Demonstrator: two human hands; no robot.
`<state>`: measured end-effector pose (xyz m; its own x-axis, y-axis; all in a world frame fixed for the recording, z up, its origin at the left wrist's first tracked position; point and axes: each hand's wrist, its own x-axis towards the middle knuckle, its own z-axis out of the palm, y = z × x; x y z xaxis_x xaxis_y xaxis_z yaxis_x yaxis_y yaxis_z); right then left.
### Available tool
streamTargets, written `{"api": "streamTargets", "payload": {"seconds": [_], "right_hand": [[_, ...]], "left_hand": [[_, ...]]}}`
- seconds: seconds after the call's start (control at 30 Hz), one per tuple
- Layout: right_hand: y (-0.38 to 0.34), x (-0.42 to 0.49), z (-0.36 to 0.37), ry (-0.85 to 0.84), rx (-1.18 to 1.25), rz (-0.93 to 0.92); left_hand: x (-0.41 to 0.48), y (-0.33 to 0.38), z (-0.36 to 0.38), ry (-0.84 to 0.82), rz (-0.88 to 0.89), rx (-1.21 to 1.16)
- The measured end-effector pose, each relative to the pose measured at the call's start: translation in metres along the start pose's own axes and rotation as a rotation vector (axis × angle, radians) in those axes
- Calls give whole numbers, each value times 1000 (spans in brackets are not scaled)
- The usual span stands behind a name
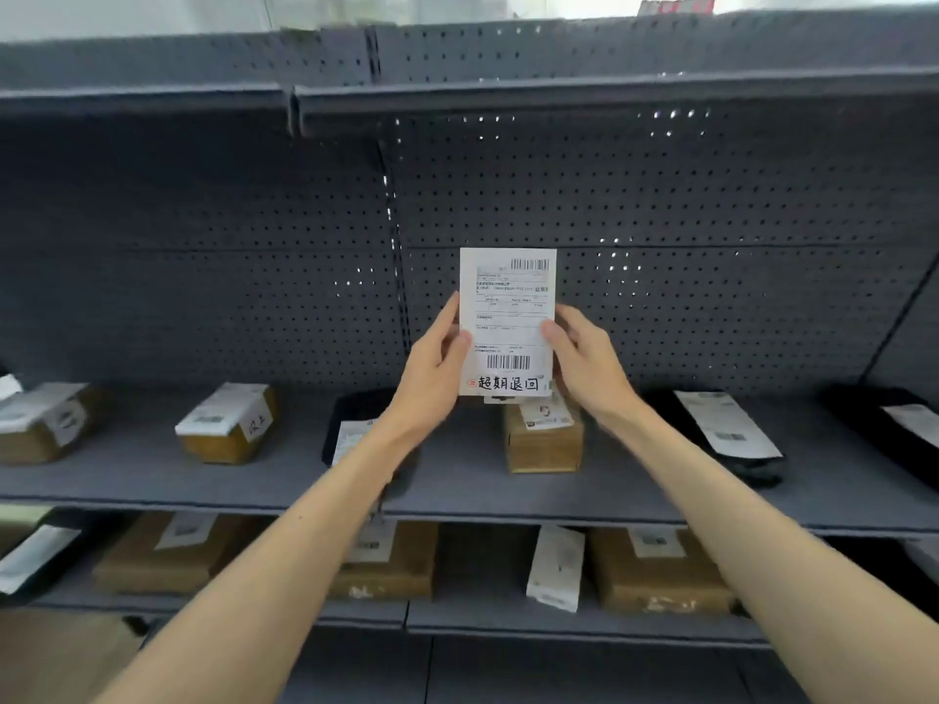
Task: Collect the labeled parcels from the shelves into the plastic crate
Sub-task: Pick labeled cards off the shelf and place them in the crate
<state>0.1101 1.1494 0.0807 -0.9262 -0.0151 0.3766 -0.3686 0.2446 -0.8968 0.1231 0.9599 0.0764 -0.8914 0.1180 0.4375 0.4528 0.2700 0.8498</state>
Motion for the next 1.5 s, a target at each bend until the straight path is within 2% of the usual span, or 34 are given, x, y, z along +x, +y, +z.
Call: {"api": "streamTargets", "payload": {"seconds": [0.27, 0.73, 0.93, 1.2, 1.33, 1.5], "right_hand": [[-41, 47, -31, 2, 11, -114], [-28, 52, -43, -53, -31, -89], [-22, 49, -76, 95, -354, -16], [-20, 18, -185, 119, -1161, 293], [-34, -28, -247, 216, -1337, 489], [-64, -109, -309, 343, -1445, 767]], "left_hand": [[44, 54, 2, 96, 52, -90], [52, 32, 6, 62, -54, -118], [74, 23, 21, 6, -65, -183], [113, 48, 104, -267, 29, -299], [123, 70, 165, -448, 89, -401], [108, 107, 243, -634, 168, -562]]}}
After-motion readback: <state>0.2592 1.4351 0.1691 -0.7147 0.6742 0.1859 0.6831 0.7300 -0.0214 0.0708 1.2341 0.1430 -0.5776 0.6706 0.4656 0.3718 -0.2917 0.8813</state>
